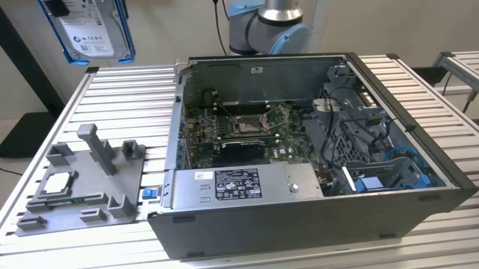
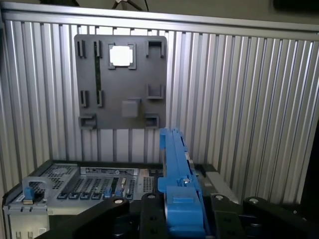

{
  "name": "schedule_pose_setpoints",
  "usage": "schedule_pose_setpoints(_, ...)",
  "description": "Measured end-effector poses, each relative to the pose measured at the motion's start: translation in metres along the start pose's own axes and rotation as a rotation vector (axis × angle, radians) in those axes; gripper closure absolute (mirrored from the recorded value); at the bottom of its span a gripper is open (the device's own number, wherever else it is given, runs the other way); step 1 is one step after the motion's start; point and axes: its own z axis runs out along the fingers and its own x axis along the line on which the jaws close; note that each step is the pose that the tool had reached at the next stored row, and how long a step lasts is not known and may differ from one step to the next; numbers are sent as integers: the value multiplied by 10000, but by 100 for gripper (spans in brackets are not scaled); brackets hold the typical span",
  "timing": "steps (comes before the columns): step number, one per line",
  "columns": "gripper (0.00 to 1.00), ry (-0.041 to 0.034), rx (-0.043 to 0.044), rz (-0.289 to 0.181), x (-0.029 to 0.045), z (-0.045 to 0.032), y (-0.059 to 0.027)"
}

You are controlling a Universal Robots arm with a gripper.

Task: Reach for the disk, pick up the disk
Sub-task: 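Pick up the disk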

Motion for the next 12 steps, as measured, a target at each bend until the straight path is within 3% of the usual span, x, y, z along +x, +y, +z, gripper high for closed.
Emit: schedule_pose_setpoints(12,100,-1,-66,5,16,72,-525)
